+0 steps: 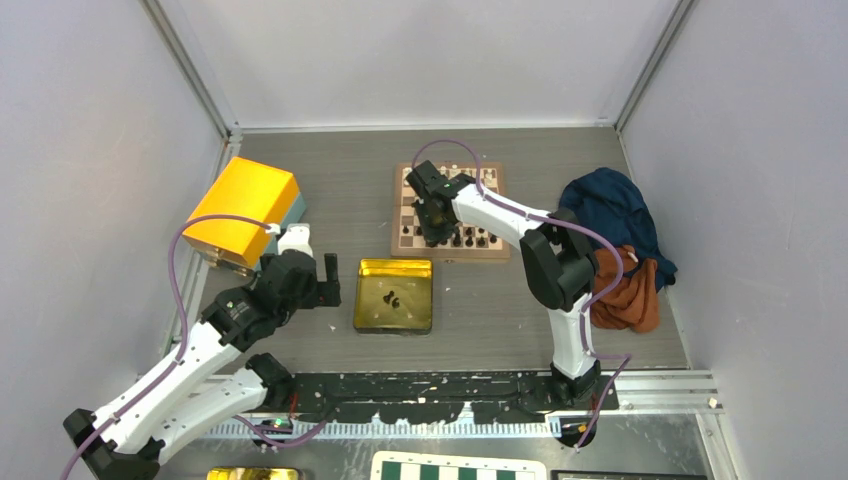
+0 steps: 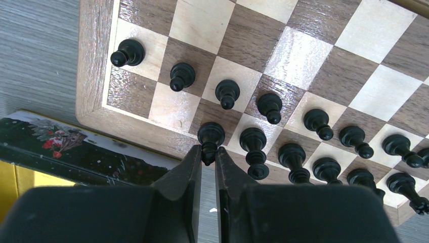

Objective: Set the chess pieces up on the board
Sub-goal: Place the chess piece on the chessboard.

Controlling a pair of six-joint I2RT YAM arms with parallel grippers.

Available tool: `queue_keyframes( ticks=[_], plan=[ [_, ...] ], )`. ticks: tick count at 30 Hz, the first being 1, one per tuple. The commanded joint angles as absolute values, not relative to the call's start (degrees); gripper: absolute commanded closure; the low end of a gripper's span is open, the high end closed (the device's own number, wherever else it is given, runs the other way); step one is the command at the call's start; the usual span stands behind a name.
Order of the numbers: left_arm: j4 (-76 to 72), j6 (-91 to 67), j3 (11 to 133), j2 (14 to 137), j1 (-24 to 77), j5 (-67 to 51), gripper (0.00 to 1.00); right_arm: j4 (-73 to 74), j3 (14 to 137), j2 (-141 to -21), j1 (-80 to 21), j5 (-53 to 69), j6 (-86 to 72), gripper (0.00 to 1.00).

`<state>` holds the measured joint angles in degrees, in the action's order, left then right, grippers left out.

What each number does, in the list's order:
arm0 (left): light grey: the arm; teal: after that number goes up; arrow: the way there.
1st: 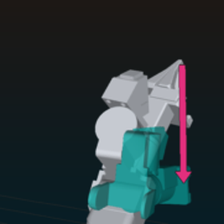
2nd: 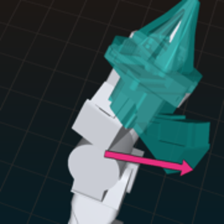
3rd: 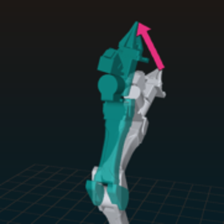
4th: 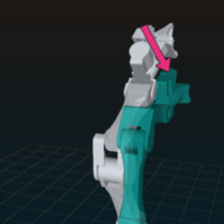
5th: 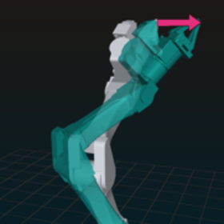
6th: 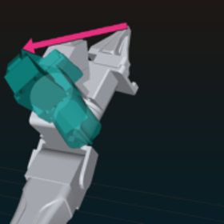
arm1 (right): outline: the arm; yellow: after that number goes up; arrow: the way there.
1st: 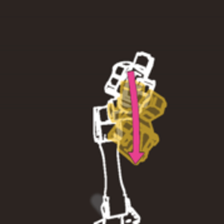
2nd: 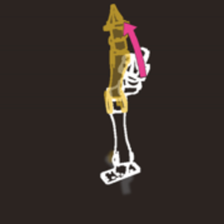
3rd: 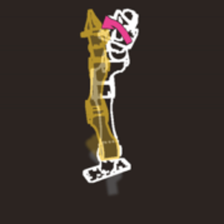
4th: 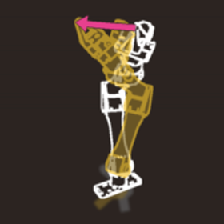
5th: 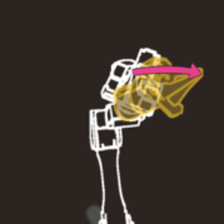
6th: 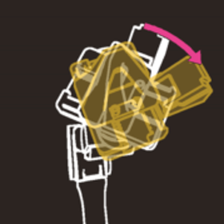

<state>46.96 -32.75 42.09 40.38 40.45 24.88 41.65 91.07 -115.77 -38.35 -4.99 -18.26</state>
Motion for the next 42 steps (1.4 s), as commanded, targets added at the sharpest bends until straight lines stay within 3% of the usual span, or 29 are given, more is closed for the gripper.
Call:
queue_keyframes(
  ticks=[1,17,27,42],
  plan=[
    [44.56,-32.89,42.82,40.17,40.52,25.65,0.0,40.18,92.28,-117.02,-37.88,-4.75,-17.46,0.9],
    [44.28,-32.73,42.67,40.34,40.52,25.75,0.0,40.51,93.01,-117.97,-37.54,-4.68,-17.23,0.9],
    [43.89,-32.7,42.54,40.59,40.52,25.42,0.0,40.78,93.06,-117.64,-37.6,-4.47,-16.89,0.7],
    [43.6,-32.35,42.98,40.79,40.52,25.23,0.0,41.74,94.0,-115.9,-37.61,-4.11,-15.73,0.66]
  ],
)
